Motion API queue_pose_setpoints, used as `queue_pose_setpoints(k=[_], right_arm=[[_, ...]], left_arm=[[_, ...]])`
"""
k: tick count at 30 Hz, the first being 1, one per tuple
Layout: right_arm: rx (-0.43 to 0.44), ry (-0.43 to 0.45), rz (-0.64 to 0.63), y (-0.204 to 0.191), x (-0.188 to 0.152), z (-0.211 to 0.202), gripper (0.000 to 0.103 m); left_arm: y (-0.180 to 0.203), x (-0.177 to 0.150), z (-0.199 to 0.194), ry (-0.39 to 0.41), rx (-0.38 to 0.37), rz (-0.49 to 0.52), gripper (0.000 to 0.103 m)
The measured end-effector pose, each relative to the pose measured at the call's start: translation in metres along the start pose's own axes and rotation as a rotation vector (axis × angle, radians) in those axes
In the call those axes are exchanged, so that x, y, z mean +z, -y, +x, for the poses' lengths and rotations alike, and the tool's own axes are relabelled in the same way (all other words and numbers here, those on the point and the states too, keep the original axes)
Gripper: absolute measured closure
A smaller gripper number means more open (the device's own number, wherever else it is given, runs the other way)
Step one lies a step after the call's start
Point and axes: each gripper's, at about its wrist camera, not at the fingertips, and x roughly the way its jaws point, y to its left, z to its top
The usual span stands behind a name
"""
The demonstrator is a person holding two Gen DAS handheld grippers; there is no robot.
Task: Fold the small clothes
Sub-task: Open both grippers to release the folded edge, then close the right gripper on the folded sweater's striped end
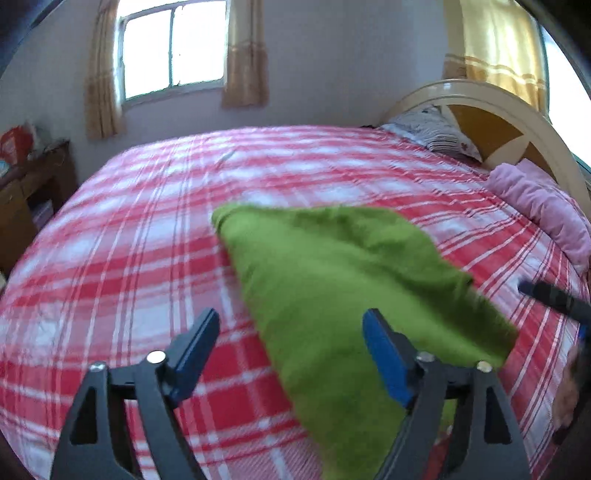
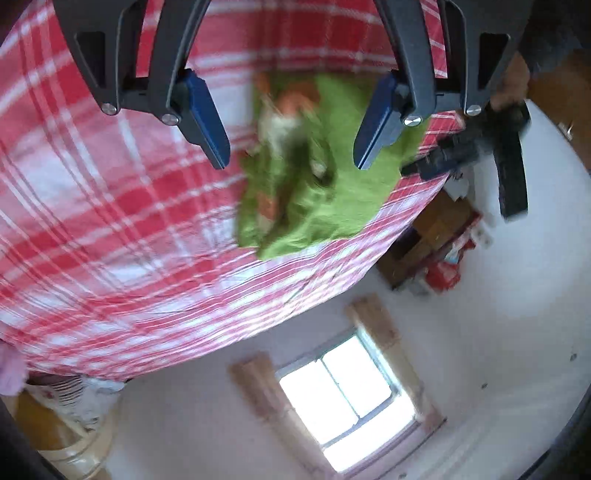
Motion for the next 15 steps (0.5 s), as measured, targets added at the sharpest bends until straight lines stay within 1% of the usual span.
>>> queue_pose_setpoints(k=[2, 3, 5, 6, 7, 8, 9, 10, 11, 13, 15], right_arm=[[0.033, -0.034, 0.002, -0.008, 0.016, 0.019, 0.033], [0.04, -0.068, 0.0, -0.011, 0.023, 0.034, 0.033], [0.064, -0.151, 0.041, -0.009, 0.033, 0.066, 0.047], [0.077, -0.2, 0.072, -0.005, 0.035, 0.083, 0.057], [0.06, -0.24, 0.089, -0.002, 0.036, 0.097, 0.088], [0.006, -0.249, 0.08, 0.002, 0.036, 0.104, 0.088], [-0.017, -0.232, 0.073, 0.007, 0.036, 0.105, 0.088], [-0.023, -0.219, 0.08, 0.01, 0.034, 0.102, 0.09], [-0.036, -0.209, 0.099, 0.018, 0.029, 0.096, 0.098], [-0.074, -0.202, 0.09, 0.026, 0.021, 0.093, 0.099], [-0.061, -0.196, 0.091, 0.032, 0.016, 0.091, 0.099]], left_arm=[[-0.001, -0.006, 0.002, -0.012, -0.018, -0.033, 0.016], [0.0, -0.008, 0.003, -0.018, -0.026, -0.042, 0.015], [0.006, -0.012, 0.006, -0.022, -0.015, -0.041, 0.009], [0.009, -0.013, 0.007, -0.021, -0.018, -0.035, 0.009], [0.01, -0.014, 0.007, -0.024, -0.021, -0.032, 0.008], [0.01, -0.016, 0.005, -0.027, -0.023, -0.029, 0.007], [0.011, -0.015, 0.005, -0.029, -0.027, -0.026, 0.007], [0.012, -0.016, 0.004, -0.029, -0.027, -0.022, 0.007], [0.012, -0.015, 0.003, -0.026, -0.025, -0.015, 0.004], [0.012, -0.015, 0.003, -0.013, -0.014, -0.009, 0.002], [0.012, -0.016, 0.008, -0.016, -0.01, -0.007, 0.001]])
